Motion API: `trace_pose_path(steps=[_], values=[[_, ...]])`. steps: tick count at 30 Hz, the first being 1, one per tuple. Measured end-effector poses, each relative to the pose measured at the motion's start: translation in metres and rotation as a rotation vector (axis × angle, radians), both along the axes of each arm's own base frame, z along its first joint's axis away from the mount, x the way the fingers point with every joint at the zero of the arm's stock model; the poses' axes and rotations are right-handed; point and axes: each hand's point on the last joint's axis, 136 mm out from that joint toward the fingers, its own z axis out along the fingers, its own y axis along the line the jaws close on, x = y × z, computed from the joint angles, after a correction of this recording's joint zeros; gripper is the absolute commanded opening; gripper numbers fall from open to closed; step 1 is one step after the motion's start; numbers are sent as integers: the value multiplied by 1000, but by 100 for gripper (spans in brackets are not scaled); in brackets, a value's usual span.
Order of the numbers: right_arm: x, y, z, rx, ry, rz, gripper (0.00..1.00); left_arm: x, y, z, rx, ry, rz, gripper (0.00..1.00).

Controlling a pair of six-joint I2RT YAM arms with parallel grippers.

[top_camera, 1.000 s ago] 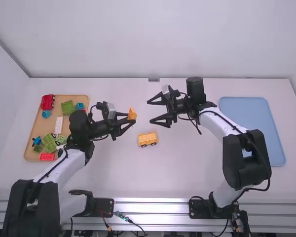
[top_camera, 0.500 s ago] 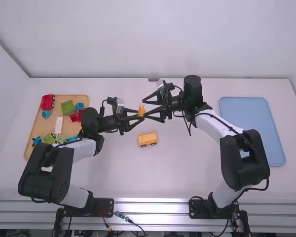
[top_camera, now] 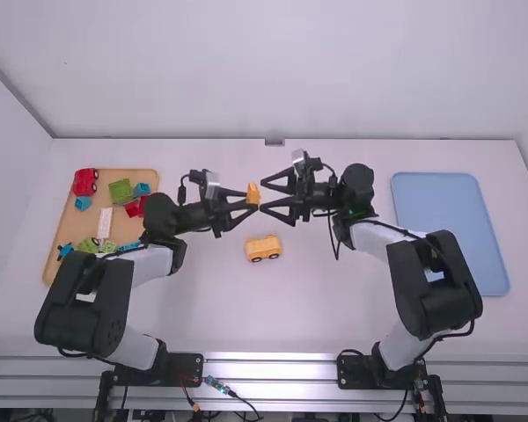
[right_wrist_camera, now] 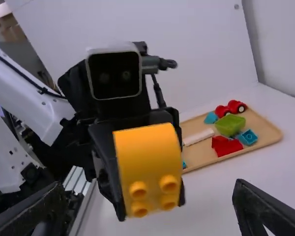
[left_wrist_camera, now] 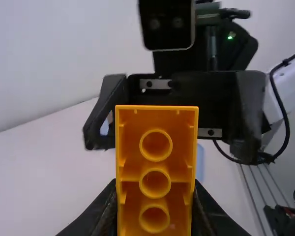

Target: Assemble lego blocks to make yellow taxi

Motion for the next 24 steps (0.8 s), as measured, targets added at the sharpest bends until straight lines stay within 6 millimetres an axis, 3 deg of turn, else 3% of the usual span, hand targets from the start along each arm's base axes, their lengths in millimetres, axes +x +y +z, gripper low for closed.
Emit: trace_pose_path(steps=[9, 19, 24], values=[[3, -2, -3, -6, 80, -14, 85, -11, -16, 0, -1, 2, -53, 2], [1, 0, -3, -6, 68, -2, 66, -9, -17, -6, 6, 37, -51, 2], [-6, 7, -3, -7, 56, 24, 66, -7, -16, -7, 8, 50, -39, 2]])
